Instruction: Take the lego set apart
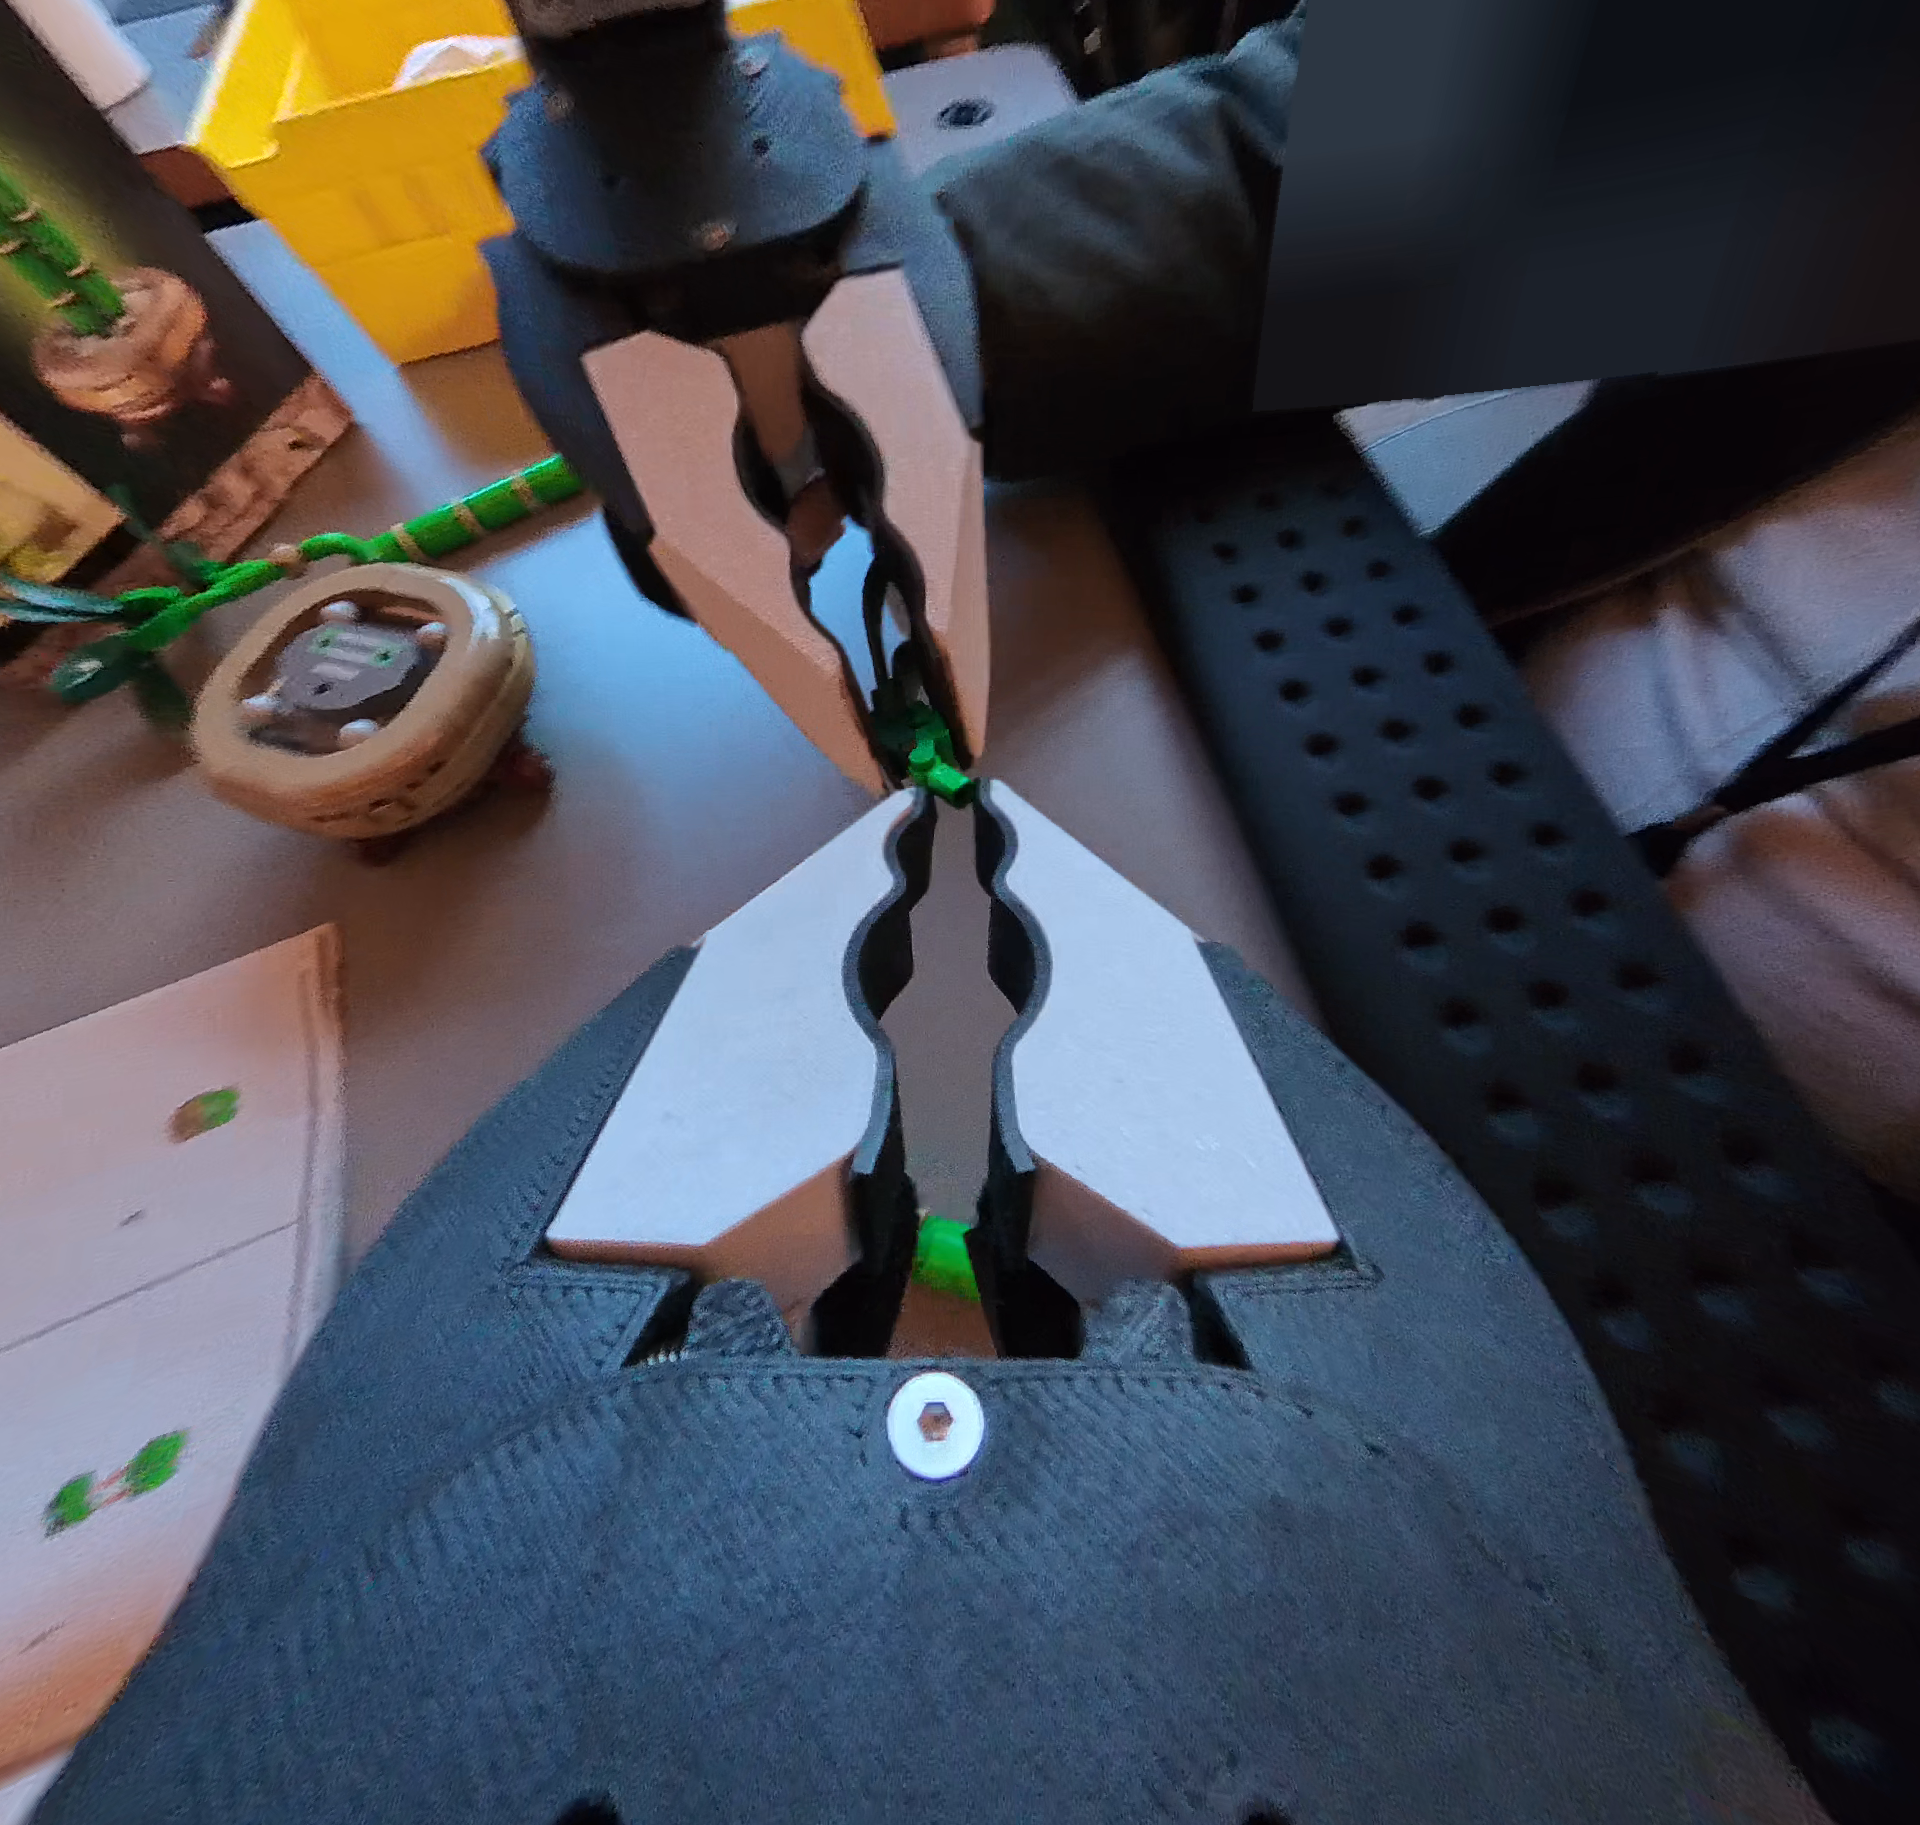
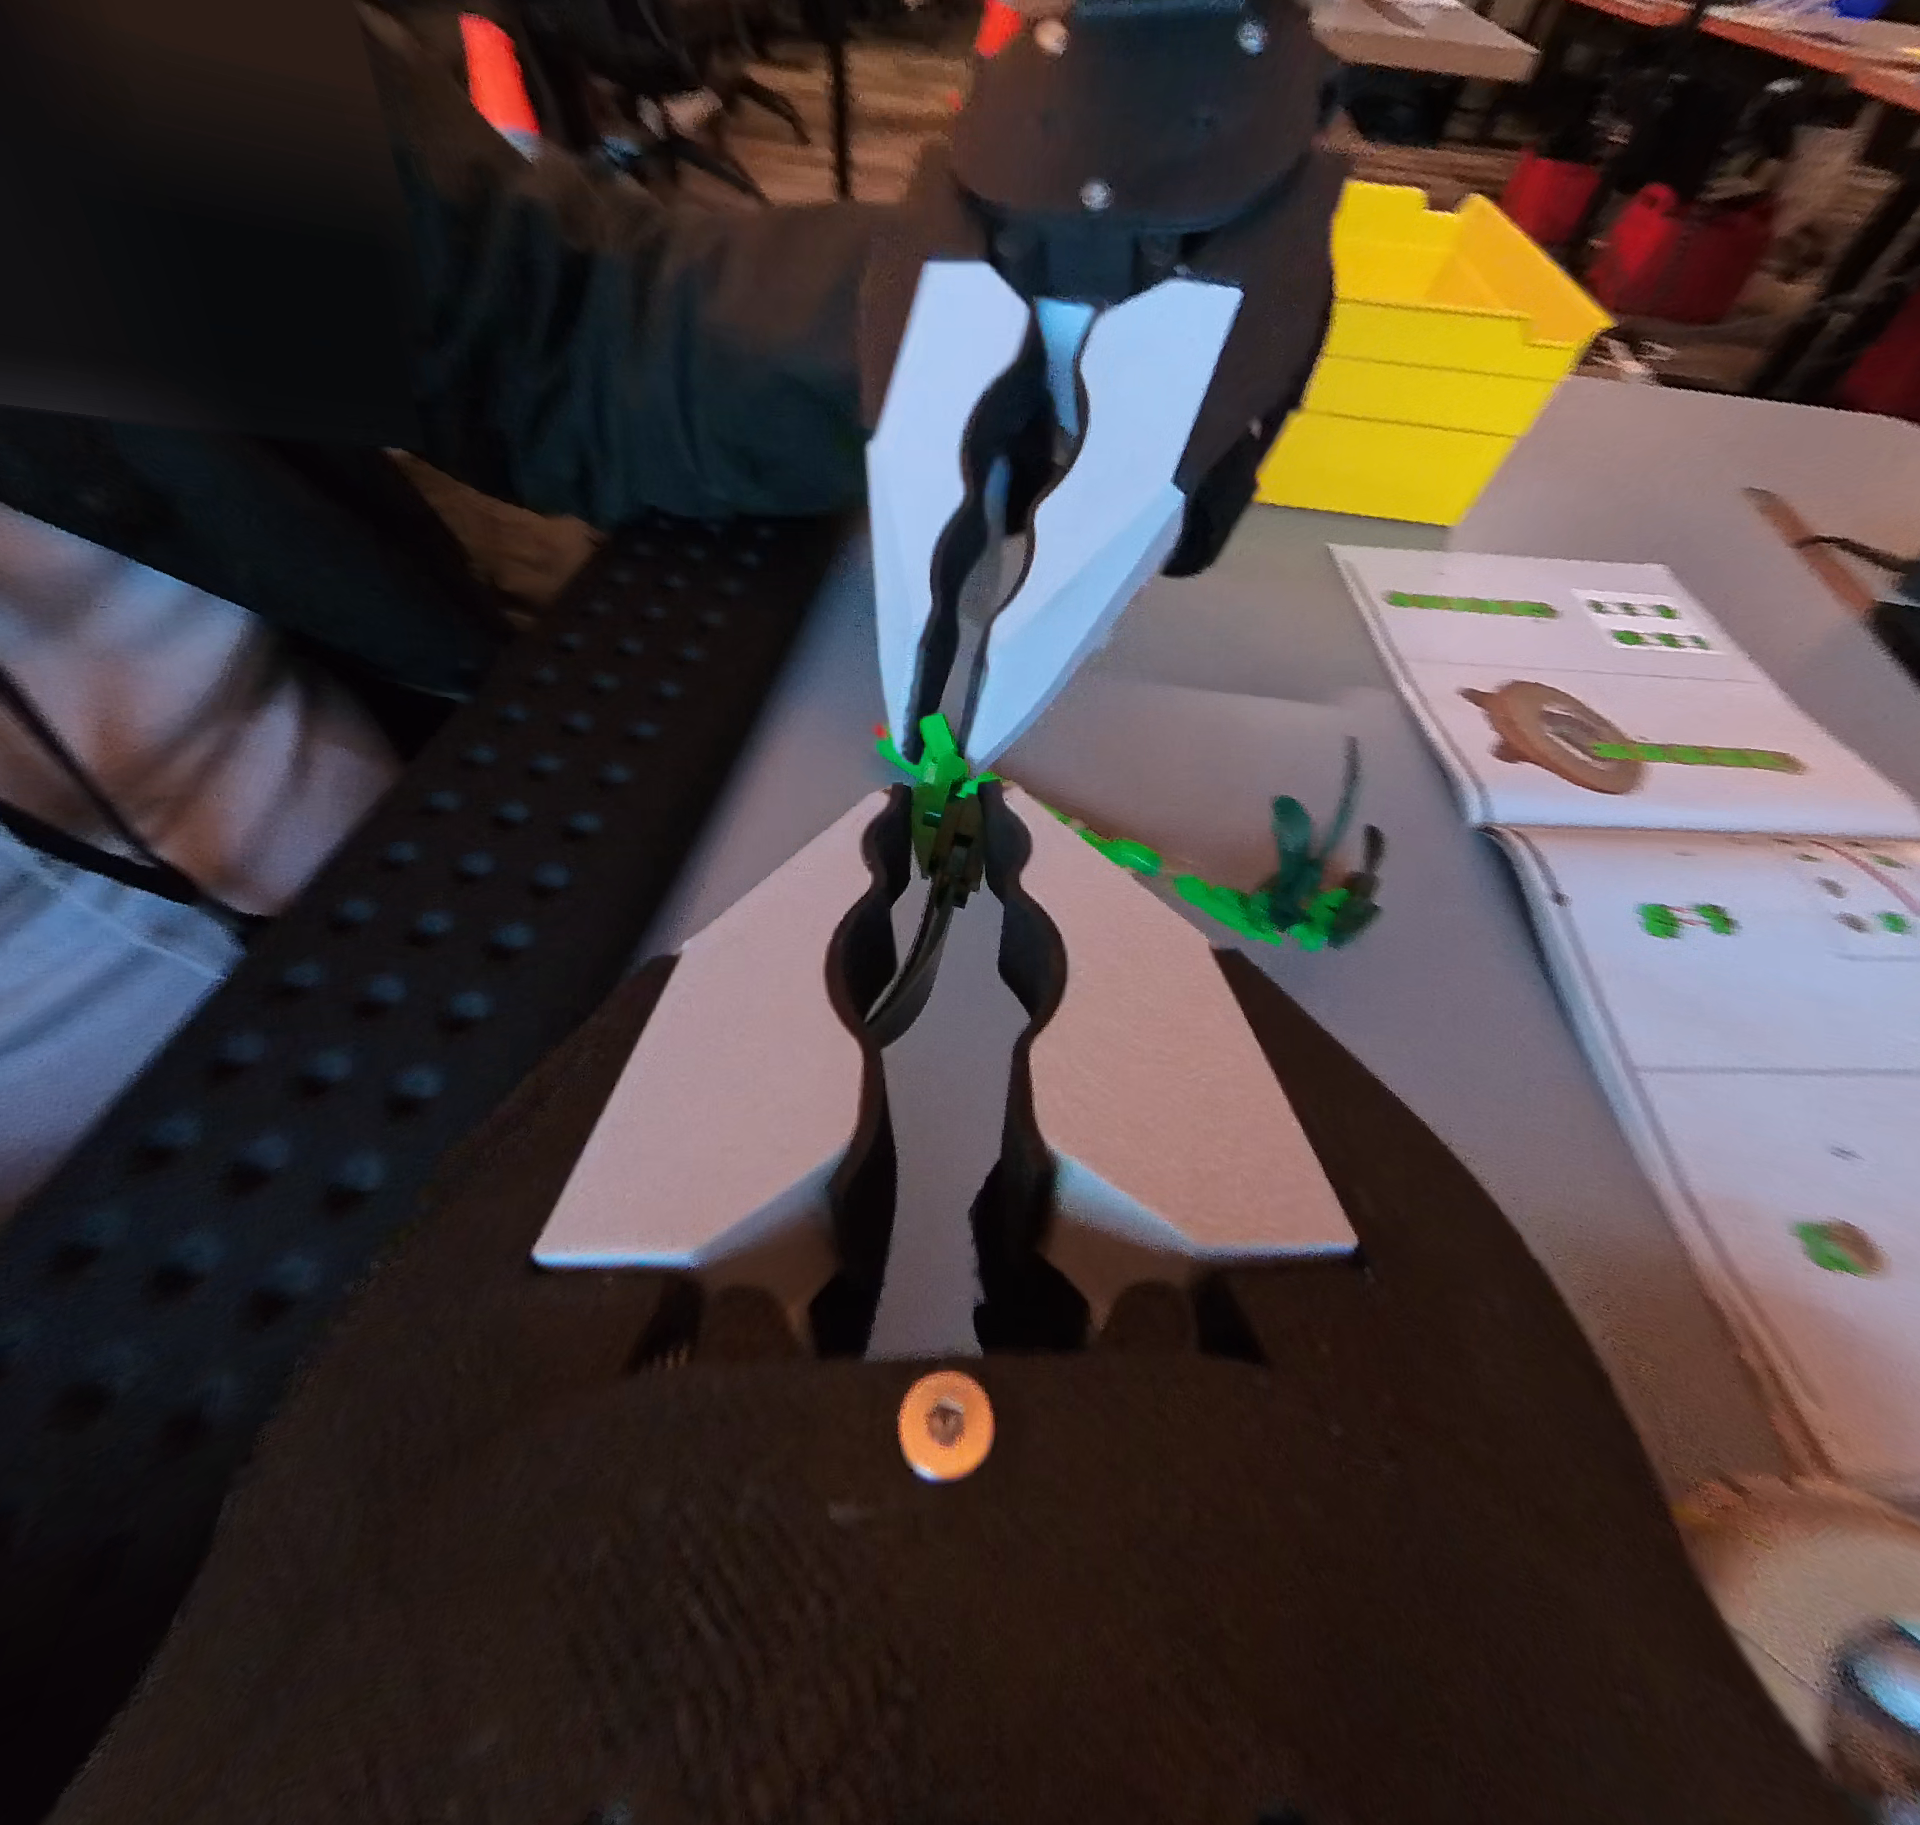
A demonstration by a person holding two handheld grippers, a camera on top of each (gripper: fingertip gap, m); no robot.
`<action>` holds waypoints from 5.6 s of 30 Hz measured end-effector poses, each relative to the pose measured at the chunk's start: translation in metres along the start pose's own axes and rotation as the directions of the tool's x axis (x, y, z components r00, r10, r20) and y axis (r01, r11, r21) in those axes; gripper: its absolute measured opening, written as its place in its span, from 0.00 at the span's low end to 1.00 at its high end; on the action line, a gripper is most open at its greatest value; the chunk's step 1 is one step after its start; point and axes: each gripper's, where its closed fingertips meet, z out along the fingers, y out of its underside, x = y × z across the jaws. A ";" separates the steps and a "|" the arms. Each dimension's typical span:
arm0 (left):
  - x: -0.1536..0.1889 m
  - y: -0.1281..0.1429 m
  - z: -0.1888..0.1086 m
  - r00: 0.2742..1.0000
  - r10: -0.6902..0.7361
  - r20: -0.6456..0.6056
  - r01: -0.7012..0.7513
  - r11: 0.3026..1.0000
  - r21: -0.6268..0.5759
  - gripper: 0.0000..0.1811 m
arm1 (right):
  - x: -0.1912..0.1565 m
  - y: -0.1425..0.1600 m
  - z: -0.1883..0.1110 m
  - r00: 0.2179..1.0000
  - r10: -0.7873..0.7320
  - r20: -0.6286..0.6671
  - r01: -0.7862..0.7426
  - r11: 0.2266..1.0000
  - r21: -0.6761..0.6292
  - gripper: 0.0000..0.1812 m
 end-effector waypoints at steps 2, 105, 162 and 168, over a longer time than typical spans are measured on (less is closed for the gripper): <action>0.010 -0.009 -0.003 0.996 -0.037 -0.086 0.043 0.997 0.060 0.03 | -0.011 -0.008 0.000 0.995 0.052 0.089 -0.057 0.997 0.054 0.07; -0.058 0.004 -0.009 0.868 -0.483 0.113 0.467 0.872 0.144 0.02 | 0.064 0.002 -0.007 0.656 -0.568 -0.497 0.388 0.819 -0.424 0.07; -0.099 -0.023 -0.266 0.272 0.026 0.962 0.130 0.990 -0.064 0.01 | 0.058 0.079 -0.014 0.826 -0.495 -0.268 0.273 0.769 -0.578 0.07; -0.043 0.123 -0.363 -0.044 -0.262 0.964 0.852 0.494 0.173 0.01 | 0.059 0.091 -0.012 0.844 -0.475 -0.250 0.253 0.762 -0.596 0.07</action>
